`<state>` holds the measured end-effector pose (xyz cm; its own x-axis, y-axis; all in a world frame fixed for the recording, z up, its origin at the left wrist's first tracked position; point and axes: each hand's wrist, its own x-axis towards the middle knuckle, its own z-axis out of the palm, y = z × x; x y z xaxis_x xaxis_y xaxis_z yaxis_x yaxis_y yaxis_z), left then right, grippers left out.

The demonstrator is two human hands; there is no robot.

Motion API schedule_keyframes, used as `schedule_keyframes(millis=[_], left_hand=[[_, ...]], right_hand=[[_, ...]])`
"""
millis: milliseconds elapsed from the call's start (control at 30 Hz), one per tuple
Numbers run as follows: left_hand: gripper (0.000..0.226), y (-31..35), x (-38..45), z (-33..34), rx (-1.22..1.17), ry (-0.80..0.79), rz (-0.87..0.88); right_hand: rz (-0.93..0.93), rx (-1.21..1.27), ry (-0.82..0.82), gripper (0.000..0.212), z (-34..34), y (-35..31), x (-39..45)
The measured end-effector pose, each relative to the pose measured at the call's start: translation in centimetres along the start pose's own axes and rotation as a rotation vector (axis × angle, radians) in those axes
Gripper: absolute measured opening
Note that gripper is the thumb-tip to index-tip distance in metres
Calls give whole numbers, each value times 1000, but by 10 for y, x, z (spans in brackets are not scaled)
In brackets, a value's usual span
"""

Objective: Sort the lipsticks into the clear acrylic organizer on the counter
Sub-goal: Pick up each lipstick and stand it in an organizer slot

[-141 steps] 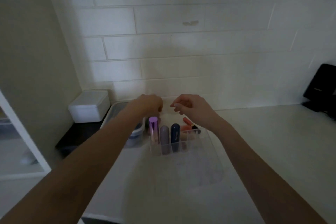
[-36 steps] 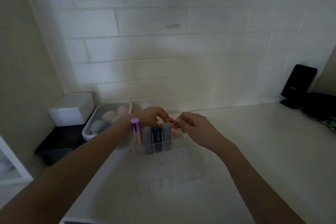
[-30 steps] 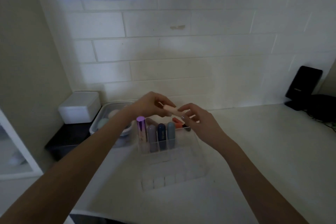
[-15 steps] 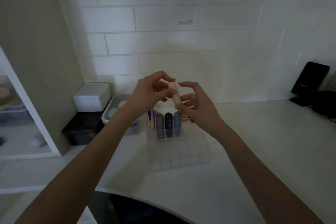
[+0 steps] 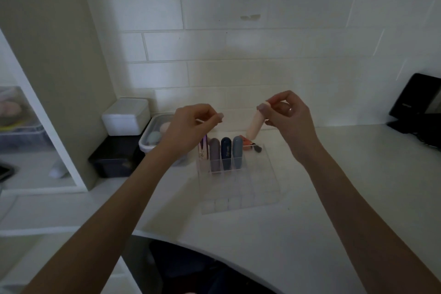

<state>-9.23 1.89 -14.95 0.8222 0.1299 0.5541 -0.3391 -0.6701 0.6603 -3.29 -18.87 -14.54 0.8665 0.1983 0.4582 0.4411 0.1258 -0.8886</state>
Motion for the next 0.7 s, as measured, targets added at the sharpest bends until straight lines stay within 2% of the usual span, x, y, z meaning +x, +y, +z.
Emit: schedule_keyframes(millis=[200, 333, 400, 533, 700], left_hand=[[27, -11, -13, 5, -117, 59, -31], [27, -17, -37, 11, 51, 244, 148], [27, -17, -54, 18, 41, 316, 158], [20, -28, -73, 26, -42, 363, 57], [23, -48, -72, 28, -36, 298, -171]], right_hand=[[-88, -342, -155, 28, 4, 5, -2], [-96, -382, -201, 30, 3, 8, -2], [-77, -430, -257, 30, 1, 11, -2], [9, -509, -429, 28, 0, 22, -4], [7, -500, -268, 23, -6, 29, 4]])
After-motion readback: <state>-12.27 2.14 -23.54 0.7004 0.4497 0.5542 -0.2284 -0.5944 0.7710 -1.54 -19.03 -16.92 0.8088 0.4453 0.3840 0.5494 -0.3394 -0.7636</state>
